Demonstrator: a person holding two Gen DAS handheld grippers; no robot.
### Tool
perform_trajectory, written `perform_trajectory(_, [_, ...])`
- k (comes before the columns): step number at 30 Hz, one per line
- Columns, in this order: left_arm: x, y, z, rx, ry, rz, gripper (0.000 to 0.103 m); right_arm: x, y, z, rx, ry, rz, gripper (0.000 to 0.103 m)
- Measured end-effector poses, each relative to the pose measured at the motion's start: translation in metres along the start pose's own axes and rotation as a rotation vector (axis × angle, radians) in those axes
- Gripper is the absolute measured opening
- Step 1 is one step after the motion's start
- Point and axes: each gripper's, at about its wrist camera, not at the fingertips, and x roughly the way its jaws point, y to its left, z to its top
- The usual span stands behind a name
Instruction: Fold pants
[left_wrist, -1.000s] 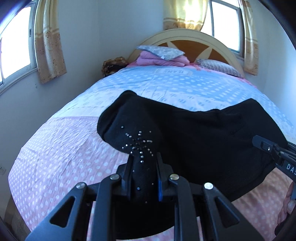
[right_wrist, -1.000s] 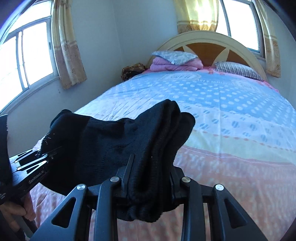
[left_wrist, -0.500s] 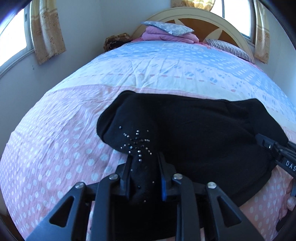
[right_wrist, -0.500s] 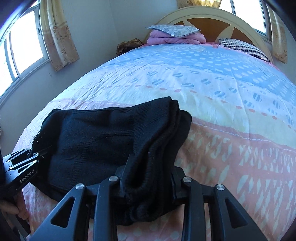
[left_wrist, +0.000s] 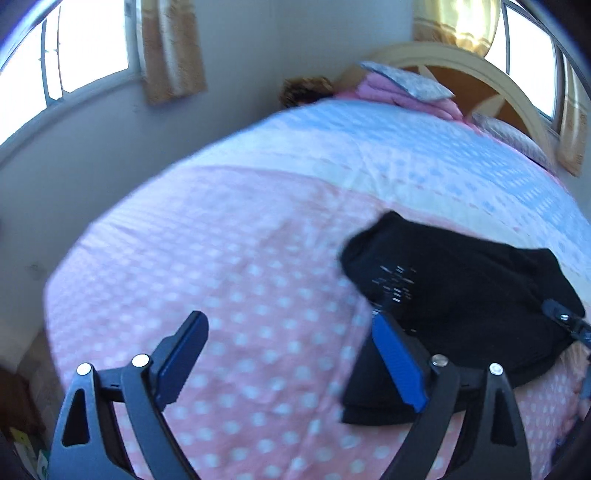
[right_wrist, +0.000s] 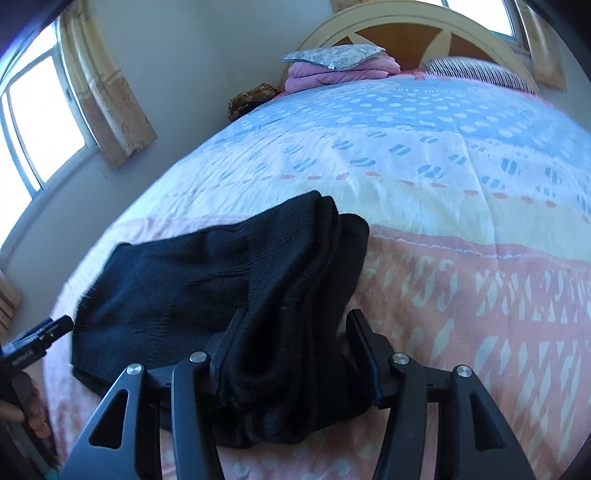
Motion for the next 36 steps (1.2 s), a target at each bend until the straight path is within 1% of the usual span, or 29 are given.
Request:
perform_trajectory(1, [-0.006, 0.000, 0.000, 0.008, -0.026, 0.007, 0.093, -0.006, -0.004, 0.000, 0.034, -0.013, 0.006, 0.055])
perform_trajectory(2, [-0.011, -0.002, 0.001, 0.019, -0.047, -0.002, 0.093, -0.019, -0.007, -0.001, 0.078, -0.048, -0.017, 0.055])
perform_trajectory(3, [-0.014, -0.004, 0.002, 0.028, -0.064, -0.011, 0.093, -0.035, -0.008, -0.003, 0.105, -0.099, -0.062, 0.055])
perform_trajectory(4, [-0.016, -0.008, 0.004, 0.033, -0.078, -0.019, 0.093, -0.049, -0.004, -0.005, 0.107, -0.149, -0.095, 0.055])
perform_trajectory(5, [-0.020, -0.018, 0.004, 0.040, -0.105, -0.047, 0.093, -0.058, 0.001, -0.007, 0.090, -0.182, -0.116, 0.055])
perform_trajectory(6, [-0.019, -0.024, 0.008, 0.044, -0.121, -0.076, 0.093, -0.066, 0.012, -0.010, 0.039, -0.209, -0.139, 0.055])
perform_trajectory(7, [-0.018, -0.035, 0.009, 0.047, -0.119, -0.099, 0.093, -0.070, 0.027, -0.013, -0.036, -0.223, -0.157, 0.055])
perform_trajectory(8, [-0.014, -0.044, 0.010, 0.049, -0.102, -0.111, 0.093, -0.071, 0.040, -0.016, -0.103, -0.229, -0.175, 0.055])
perform_trajectory(9, [-0.006, -0.055, 0.008, 0.053, -0.066, -0.124, 0.093, -0.070, 0.054, -0.019, -0.173, -0.234, -0.191, 0.055])
perform_trajectory(10, [0.003, -0.062, 0.006, 0.059, -0.026, -0.127, 0.093, -0.067, 0.065, -0.023, -0.225, -0.228, -0.187, 0.054])
perform_trajectory(11, [0.012, -0.068, 0.003, 0.064, 0.016, -0.129, 0.093, -0.064, 0.071, -0.026, -0.245, -0.213, -0.166, 0.052])
perform_trajectory(12, [0.019, -0.071, -0.001, 0.065, 0.047, -0.130, 0.093, -0.058, 0.075, -0.028, -0.249, -0.183, -0.131, 0.051])
perform_trajectory(13, [0.033, -0.073, -0.007, 0.060, 0.101, -0.126, 0.093, -0.052, 0.076, -0.029, -0.245, -0.159, -0.111, 0.051])
perform_trajectory(14, [0.038, -0.073, -0.015, 0.050, 0.131, -0.123, 0.093, -0.042, 0.076, -0.031, -0.243, -0.125, -0.116, 0.051])
perform_trajectory(15, [0.044, -0.069, -0.020, 0.025, 0.147, -0.141, 0.094, -0.031, 0.073, -0.033, -0.245, -0.080, -0.134, 0.051])
perform_trajectory(16, [0.044, -0.065, -0.024, 0.000, 0.129, -0.161, 0.095, -0.019, 0.068, -0.035, -0.240, -0.029, -0.153, 0.051])
perform_trajectory(17, [0.044, -0.063, -0.025, -0.003, 0.130, -0.168, 0.095, -0.015, 0.064, -0.038, -0.241, -0.019, -0.163, 0.051])
perform_trajectory(18, [0.043, -0.061, -0.025, 0.002, 0.135, -0.170, 0.096, -0.017, 0.062, -0.042, -0.254, -0.034, -0.161, 0.051])
perform_trajectory(21, [0.043, -0.057, -0.027, 0.004, 0.148, -0.160, 0.103, -0.016, 0.066, -0.042, -0.288, -0.023, -0.183, 0.051])
perform_trajectory(23, [0.037, -0.051, -0.029, -0.014, 0.150, -0.167, 0.103, -0.014, 0.069, -0.046, -0.315, -0.041, -0.194, 0.051])
perform_trajectory(25, [0.032, -0.048, -0.032, -0.025, 0.159, -0.163, 0.103, -0.014, 0.070, -0.050, -0.334, -0.050, -0.194, 0.055])
perform_trajectory(26, [0.028, -0.047, -0.033, -0.029, 0.169, -0.162, 0.103, -0.016, 0.071, -0.051, -0.333, -0.048, -0.181, 0.059])
perform_trajectory(28, [0.018, -0.046, -0.037, -0.019, 0.170, -0.160, 0.103, -0.023, 0.071, -0.051, -0.290, -0.018, -0.172, 0.062])
perform_trajectory(30, [0.008, -0.044, -0.045, 0.009, 0.159, -0.140, 0.103, -0.035, 0.070, -0.056, -0.184, 0.006, -0.149, 0.064])
perform_trajectory(33, [-0.005, -0.040, -0.064, 0.028, 0.164, -0.121, 0.103, -0.057, 0.071, -0.075, -0.097, 0.005, -0.097, 0.064])
perform_trajectory(36, [-0.030, -0.037, -0.084, 0.034, 0.103, -0.113, 0.103, -0.080, 0.073, -0.099, -0.038, -0.016, -0.075, 0.064])
